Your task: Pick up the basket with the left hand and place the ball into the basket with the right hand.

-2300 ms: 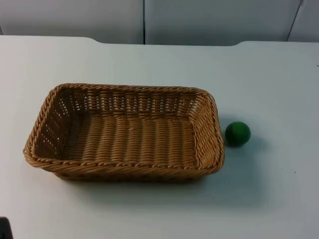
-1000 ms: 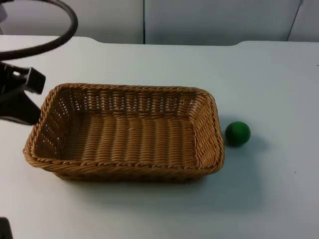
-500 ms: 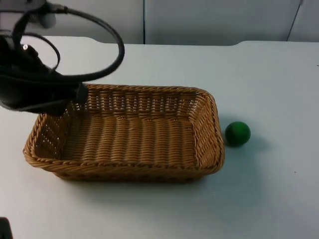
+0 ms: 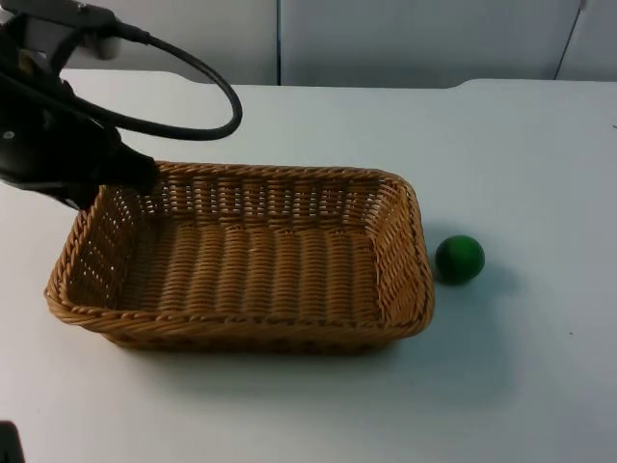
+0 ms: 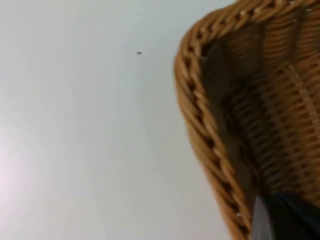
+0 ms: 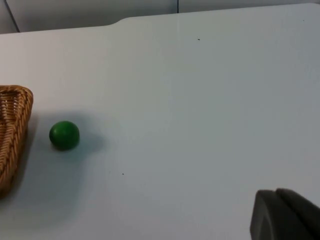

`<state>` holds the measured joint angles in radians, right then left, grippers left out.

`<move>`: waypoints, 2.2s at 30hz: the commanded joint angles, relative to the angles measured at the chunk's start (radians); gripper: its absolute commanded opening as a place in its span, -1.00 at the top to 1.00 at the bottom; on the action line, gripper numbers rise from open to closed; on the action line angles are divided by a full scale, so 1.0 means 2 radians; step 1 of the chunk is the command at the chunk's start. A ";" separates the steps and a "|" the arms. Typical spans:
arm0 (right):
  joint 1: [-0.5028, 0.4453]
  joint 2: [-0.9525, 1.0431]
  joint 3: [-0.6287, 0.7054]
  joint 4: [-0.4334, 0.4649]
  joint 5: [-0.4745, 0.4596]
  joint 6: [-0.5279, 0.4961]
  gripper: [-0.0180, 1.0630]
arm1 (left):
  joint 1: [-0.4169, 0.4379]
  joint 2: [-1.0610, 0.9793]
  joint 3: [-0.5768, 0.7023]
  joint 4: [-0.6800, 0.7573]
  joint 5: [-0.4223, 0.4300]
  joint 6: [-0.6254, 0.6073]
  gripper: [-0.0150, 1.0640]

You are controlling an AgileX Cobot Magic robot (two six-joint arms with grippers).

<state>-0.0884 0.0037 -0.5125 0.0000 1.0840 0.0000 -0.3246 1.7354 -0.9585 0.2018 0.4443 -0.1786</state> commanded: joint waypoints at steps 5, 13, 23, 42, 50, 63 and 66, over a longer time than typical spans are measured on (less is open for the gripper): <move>0.002 -0.002 0.002 0.000 -0.002 -0.004 0.97 | -0.005 0.000 -0.012 0.070 0.031 -0.060 0.98; 0.002 -0.002 0.002 0.000 -0.002 -0.004 0.97 | -0.005 0.000 -0.012 0.026 0.039 -0.051 0.58; 0.002 -0.002 0.002 0.000 -0.002 -0.004 0.97 | -0.005 0.002 -0.012 -0.006 0.014 -0.061 -0.05; 0.002 -0.002 0.002 0.000 -0.002 -0.004 0.97 | -0.004 0.083 -0.017 0.009 -0.028 -0.058 -0.05; 0.002 -0.002 0.002 0.000 -0.002 -0.004 0.97 | 0.022 0.101 -0.016 0.010 -0.042 -0.061 -0.04; 0.002 -0.002 0.002 0.000 -0.002 -0.004 0.97 | 0.056 0.101 -0.016 0.007 -0.045 -0.070 0.97; 0.002 -0.002 0.002 0.000 -0.002 -0.004 0.97 | 0.056 0.100 -0.016 0.006 -0.045 -0.074 0.97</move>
<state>-0.0884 0.0037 -0.5125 0.0000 1.0840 0.0000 -0.2131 1.9373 -0.9877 0.2081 0.3563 -0.3178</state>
